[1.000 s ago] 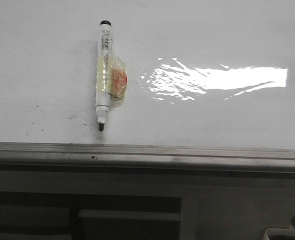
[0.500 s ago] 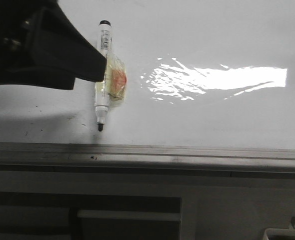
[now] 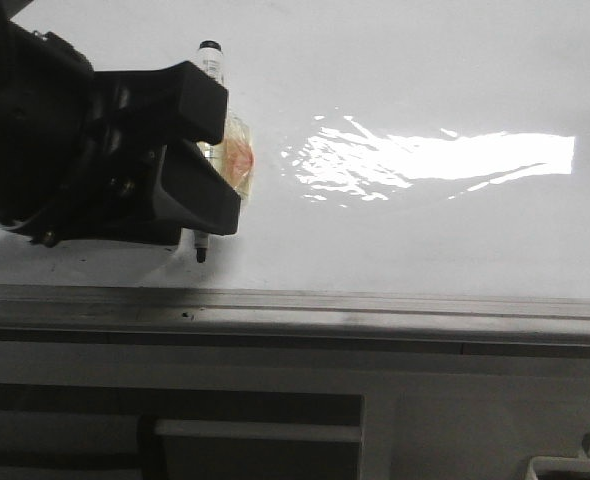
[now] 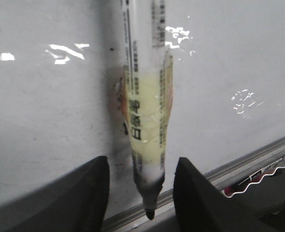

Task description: Write number 5 on whiteboard

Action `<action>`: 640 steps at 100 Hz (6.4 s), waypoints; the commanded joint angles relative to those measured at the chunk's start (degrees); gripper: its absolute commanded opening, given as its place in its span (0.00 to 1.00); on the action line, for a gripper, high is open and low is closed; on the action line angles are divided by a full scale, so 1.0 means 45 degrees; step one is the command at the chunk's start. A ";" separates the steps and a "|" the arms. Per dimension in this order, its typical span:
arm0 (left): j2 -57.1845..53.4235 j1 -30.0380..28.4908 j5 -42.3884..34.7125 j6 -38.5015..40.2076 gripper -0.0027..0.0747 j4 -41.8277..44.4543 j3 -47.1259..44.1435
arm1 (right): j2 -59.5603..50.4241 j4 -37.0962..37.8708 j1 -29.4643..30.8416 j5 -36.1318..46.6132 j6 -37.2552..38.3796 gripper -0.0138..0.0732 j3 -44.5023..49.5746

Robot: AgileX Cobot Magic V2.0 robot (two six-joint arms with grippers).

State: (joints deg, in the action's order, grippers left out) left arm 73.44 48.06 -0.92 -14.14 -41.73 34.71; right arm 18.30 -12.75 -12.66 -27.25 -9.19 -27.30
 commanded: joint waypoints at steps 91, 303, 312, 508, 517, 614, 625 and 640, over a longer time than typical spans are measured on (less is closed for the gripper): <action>-0.2381 0.0117 0.1994 -0.0144 0.01 0.7716 0.0398 | 0.2035 -0.0152 -0.3306 0.0387 -0.2356 0.59 -0.1105; -0.3816 0.3784 0.1590 -0.3559 0.01 0.9143 0.0398 | 0.8492 -0.0305 -0.9401 0.3418 -0.4138 0.28 -0.2859; -0.3816 0.3784 0.1590 -0.3559 0.01 0.9143 0.0398 | 0.8492 -0.0305 -0.9401 0.3441 -0.4138 0.16 -0.2859; -0.9896 -0.2337 0.1791 0.2502 0.01 0.7813 -0.1343 | 0.9298 0.0180 -0.3670 0.2576 -0.4138 0.09 -0.4864; -0.9896 -0.2337 0.1791 0.2502 0.01 0.7813 -0.1353 | 0.9298 0.0180 -0.3520 0.2313 -0.4138 0.09 -0.4864; -0.9896 -0.2337 0.1791 0.2502 0.01 0.7762 -0.1373 | 0.9785 0.0157 -0.2665 0.1949 -0.3741 0.09 -0.4483; -0.9896 -0.2337 0.1791 0.2502 0.01 0.7762 -0.1373 | 0.9785 -0.0058 -0.2665 0.1822 -0.3428 0.09 -0.4045; -0.9896 -0.2337 0.1791 0.2502 0.01 0.7762 -0.1381 | 0.9785 -0.0525 -0.2665 0.1799 -0.3380 0.09 -0.3482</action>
State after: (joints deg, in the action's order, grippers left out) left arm 28.33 37.74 11.44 -3.26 -6.08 27.05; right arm 62.66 -15.15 -25.32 -19.80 -24.69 -43.26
